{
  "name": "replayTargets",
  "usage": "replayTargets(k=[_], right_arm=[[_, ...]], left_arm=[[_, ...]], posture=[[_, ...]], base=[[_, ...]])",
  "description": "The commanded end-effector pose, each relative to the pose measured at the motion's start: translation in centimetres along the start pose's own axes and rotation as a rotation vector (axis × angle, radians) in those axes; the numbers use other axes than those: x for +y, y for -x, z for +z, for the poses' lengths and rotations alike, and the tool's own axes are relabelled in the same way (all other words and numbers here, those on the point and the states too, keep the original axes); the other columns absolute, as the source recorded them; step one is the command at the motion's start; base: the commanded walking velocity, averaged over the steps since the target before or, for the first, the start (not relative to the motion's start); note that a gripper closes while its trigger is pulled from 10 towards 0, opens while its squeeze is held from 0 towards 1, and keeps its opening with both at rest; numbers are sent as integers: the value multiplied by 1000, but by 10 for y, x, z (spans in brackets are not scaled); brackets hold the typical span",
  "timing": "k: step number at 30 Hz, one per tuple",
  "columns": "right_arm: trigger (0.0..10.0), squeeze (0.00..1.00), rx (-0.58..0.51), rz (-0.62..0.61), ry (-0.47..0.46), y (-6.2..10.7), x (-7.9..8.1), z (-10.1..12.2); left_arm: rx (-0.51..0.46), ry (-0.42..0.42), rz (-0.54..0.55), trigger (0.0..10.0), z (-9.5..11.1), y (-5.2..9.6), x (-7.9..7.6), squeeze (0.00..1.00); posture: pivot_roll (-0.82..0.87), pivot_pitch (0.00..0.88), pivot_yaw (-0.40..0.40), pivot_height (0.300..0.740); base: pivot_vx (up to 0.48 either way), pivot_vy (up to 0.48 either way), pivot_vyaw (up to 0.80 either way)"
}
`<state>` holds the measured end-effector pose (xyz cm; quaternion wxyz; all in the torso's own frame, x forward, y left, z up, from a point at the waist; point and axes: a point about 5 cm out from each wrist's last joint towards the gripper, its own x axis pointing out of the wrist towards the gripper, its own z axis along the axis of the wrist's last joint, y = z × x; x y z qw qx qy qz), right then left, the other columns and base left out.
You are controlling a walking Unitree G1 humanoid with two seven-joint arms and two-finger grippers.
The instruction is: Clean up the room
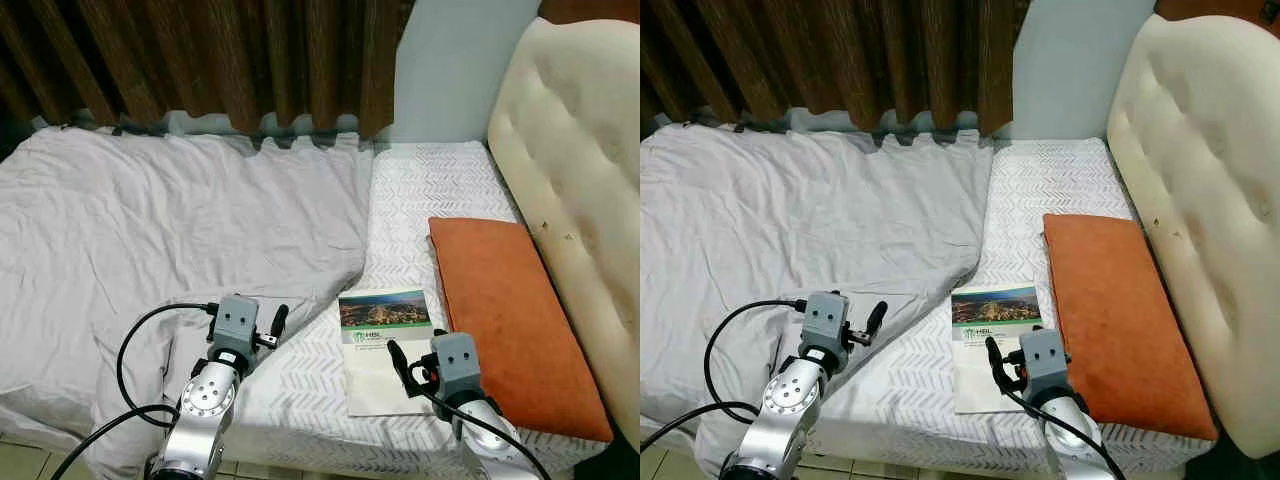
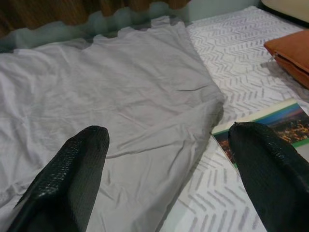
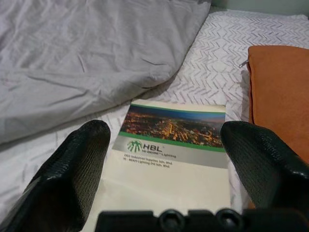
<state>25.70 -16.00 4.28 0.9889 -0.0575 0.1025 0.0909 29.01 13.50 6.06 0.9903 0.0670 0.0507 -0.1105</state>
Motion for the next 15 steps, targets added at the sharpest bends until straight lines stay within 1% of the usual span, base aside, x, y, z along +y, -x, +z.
replayTargets(k=[1,6,7,8,11,14,15], right_arm=[[10000,0,-10,-27,-20,-1,-4,4],[10000,0,-2,-42,-59,-4,-2,3],[10000,0,4,-44,-82,-7,2,2],[10000,0,6,-44,-90,-9,4,2],[10000,0,7,-32,-92,-15,12,2],[10000,0,3,-37,-95,-28,15,6],[10000,0,3,-37,-95,-28,15,6]], left_arm=[[10,-20,3,10000,-2,5,4,0],[10,-25,5,10000,-1,9,8,0],[9,-36,6,10000,0,13,11,0],[9,-43,6,10000,0,14,13,0],[-4,-51,4,10000,3,21,18,0],[-33,-67,-5,10000,9,29,22,0],[-33,-67,-5,10000,9,29,22,0]], posture=[[-67,150,45,740],[-49,172,62,740],[-37,191,77,740],[-37,191,77,740],[-16,226,101,740],[-2,263,117,740],[-2,263,117,740]], base=[[0,0,0],[0,0,0],[0,0,0],[0,0,0],[0,0,0],[0,0,0],[0,0,0]])
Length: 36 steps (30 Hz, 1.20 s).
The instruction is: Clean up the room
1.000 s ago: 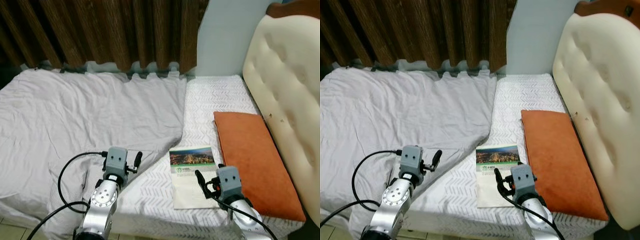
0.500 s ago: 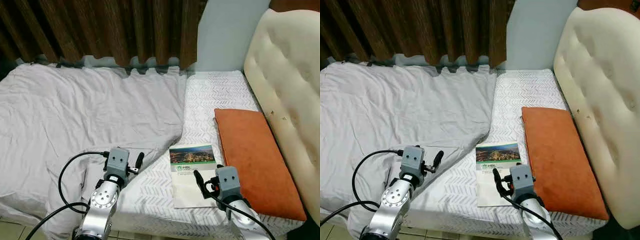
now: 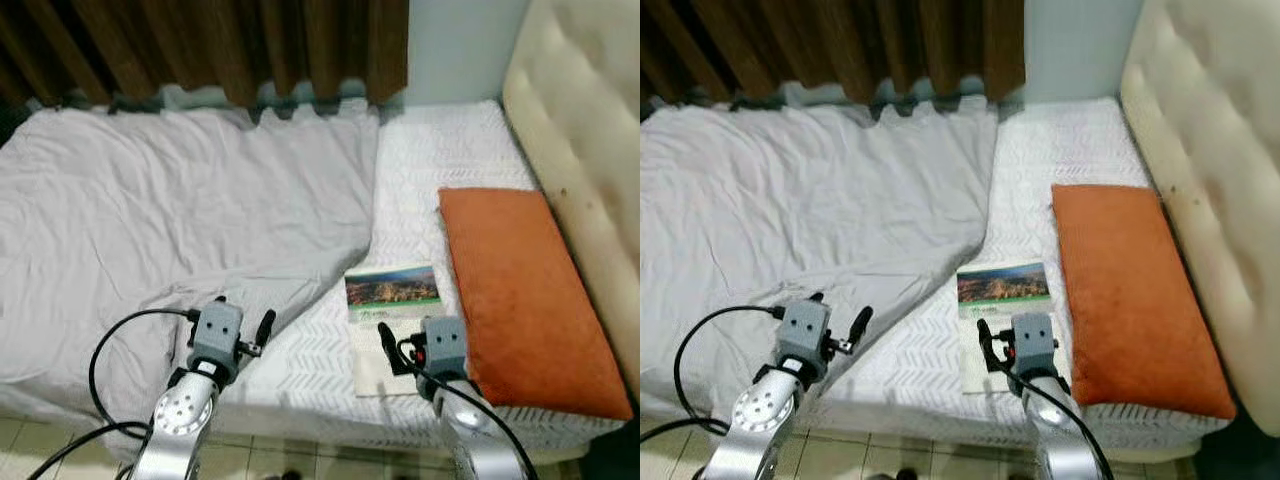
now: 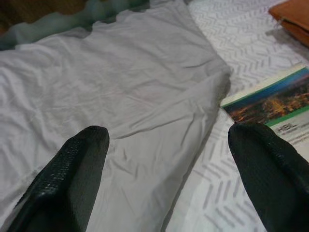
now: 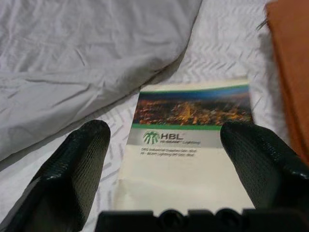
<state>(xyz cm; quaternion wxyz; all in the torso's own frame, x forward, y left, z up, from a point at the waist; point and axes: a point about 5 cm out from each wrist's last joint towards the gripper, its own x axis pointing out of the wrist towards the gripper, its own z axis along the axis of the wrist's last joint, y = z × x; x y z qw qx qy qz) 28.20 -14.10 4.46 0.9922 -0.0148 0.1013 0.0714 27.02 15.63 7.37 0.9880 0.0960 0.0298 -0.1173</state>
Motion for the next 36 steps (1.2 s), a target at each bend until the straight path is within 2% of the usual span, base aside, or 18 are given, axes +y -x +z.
replayTargets(k=[1,2,9,13,17,22,24,26,30,36], right_arm=[[10000,0,9,-9,-2,-4,3,-2],[10000,0,9,-12,5,-10,4,-1],[10000,0,13,-14,25,-21,5,3],[10000,0,12,-42,26,-30,0,7],[10000,0,17,-79,2,-44,1,15],[10000,0,26,-94,-5,-58,8,28],[10000,0,25,-94,-3,-60,9,30],[10000,0,5,-87,11,-65,14,40],[10000,0,2,-99,16,-68,14,44],[10000,0,40,-161,57,-69,4,42]], left_arm=[[-1,-11,-5,10000,2,7,5,0],[1,-17,-20,10000,3,13,4,0],[19,-20,-23,10000,4,25,6,0],[24,-29,-22,10000,9,34,9,0],[1,-53,-77,10000,30,48,12,0],[-2,-74,-117,10000,41,57,6,0],[3,-75,-118,10000,41,59,5,0],[16,-75,-119,10000,48,69,9,0],[41,-80,-112,10000,49,76,14,0],[56,-90,-120,10000,58,88,16,0]], posture=[[2,279,122,740],[8,300,122,740],[23,342,124,740],[53,398,134,740],[88,525,151,740],[125,583,159,740],[125,583,159,740],[140,608,169,740],[145,612,169,740],[177,634,190,740]], base=[[0,0,0],[0,0,0],[0,0,0],[0,0,0],[0,0,0],[0,0,0],[0,0,0],[0,0,0],[0,0,0],[0,0,0]])
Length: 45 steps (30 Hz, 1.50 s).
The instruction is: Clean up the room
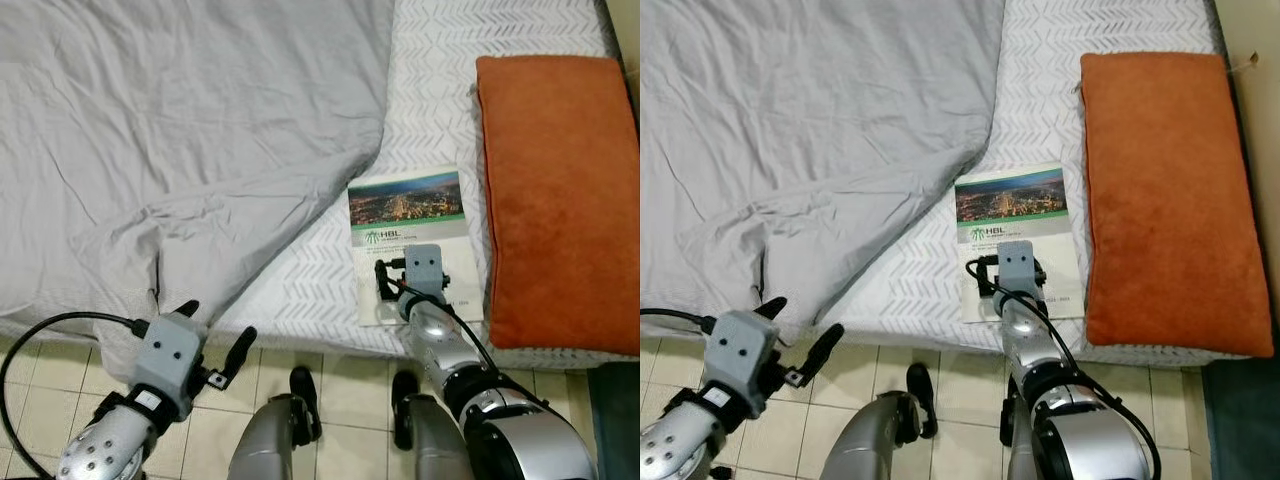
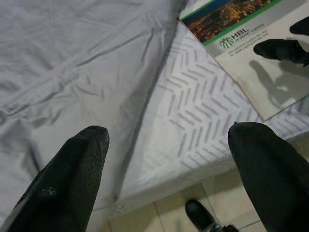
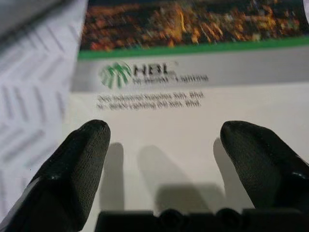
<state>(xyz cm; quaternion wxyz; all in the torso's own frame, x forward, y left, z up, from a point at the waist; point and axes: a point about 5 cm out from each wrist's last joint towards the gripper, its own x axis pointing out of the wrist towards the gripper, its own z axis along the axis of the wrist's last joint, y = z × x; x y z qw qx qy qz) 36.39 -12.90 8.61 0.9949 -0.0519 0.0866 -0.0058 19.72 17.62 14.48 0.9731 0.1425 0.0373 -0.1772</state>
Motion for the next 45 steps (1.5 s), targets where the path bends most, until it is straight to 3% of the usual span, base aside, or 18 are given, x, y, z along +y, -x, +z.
replayTargets(k=[1,30,31,33,35,45], right_arm=[[10000,0,62,3,3,5,5,-15],[10000,0,62,3,3,5,5,-15],[10000,0,67,-9,9,5,4,-15],[10000,0,225,-134,-69,10,-28,-40],[10000,0,289,-182,-111,14,-41,-49],[10000,0,310,-199,-154,15,-45,-53]], left_arm=[[40,9,-2,10000,-6,7,0,0],[40,9,-2,10000,-6,7,0,0],[51,12,-6,10000,-3,9,0,0],[66,76,-71,10000,-7,10,-23,0],[70,103,-98,10000,-9,11,-34,0],[75,102,-95,10000,-9,9,-36,0]], posture=[[177,634,190,740],[177,634,190,740],[179,636,192,740],[140,649,152,740],[141,647,153,740],[133,648,143,740]], base=[[0,0,0],[0,0,0],[0,0,0],[0,0,0],[0,0,0],[0,0,0]])
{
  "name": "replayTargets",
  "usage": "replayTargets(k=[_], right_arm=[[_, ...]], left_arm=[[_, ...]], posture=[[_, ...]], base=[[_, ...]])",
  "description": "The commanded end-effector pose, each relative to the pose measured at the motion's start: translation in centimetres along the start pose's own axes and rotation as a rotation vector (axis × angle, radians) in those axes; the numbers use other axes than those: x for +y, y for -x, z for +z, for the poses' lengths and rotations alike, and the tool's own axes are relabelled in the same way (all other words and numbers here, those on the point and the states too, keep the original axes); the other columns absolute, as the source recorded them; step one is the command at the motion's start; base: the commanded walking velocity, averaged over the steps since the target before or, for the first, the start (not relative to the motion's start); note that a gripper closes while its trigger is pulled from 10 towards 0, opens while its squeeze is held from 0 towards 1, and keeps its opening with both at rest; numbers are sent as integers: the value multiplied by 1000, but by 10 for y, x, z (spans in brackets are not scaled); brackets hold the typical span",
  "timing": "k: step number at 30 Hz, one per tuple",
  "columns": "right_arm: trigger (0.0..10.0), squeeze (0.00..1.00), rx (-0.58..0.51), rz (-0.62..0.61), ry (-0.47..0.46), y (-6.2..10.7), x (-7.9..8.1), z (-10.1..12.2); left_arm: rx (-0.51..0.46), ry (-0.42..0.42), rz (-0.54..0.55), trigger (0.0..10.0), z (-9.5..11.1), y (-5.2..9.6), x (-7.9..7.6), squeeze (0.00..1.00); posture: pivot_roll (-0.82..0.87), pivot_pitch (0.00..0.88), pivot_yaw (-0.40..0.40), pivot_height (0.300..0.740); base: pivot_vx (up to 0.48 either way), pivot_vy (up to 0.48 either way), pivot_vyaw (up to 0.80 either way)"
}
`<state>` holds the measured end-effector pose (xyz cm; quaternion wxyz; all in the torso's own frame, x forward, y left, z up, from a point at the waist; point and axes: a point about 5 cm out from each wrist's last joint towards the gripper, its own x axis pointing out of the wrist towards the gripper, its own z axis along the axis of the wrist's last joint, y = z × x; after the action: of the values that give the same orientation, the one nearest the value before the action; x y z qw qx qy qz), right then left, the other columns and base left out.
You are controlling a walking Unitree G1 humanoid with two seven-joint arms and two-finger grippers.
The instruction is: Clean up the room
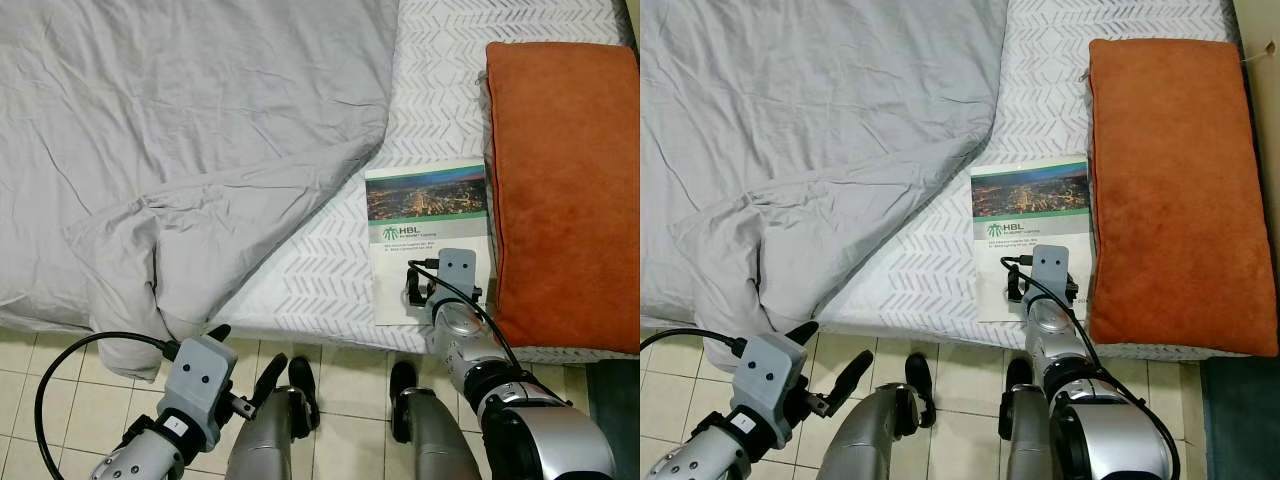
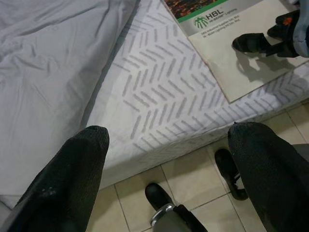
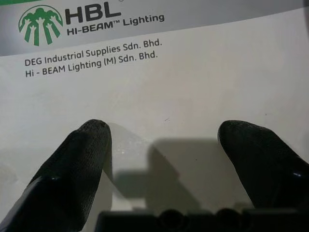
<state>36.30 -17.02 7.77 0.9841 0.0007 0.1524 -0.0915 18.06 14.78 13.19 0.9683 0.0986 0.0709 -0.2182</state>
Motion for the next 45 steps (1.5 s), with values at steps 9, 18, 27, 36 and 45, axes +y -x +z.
replayTargets(k=[9,18,27,36,45], right_arm=[[10000,0,206,-99,-171,11,-13,-46],[10000,0,165,-96,-77,7,-15,-35],[10000,0,160,-151,-59,5,-30,-32],[10000,0,152,-112,-118,4,-15,-27],[10000,0,41,32,-170,2,23,1]], left_arm=[[37,-7,13,10000,-6,3,2,0],[36,-14,24,10000,-6,2,4,0],[32,-15,29,10000,-9,-4,4,0],[20,-24,32,10000,-11,-10,5,0],[-7,-33,44,10000,-18,-29,8,0]], posture=[[126,646,136,740],[128,647,133,740],[116,636,121,740],[113,592,106,740],[77,413,53,740]], base=[[0,0,0],[0,0,0],[0,0,0],[0,0,0],[0,0,0]])
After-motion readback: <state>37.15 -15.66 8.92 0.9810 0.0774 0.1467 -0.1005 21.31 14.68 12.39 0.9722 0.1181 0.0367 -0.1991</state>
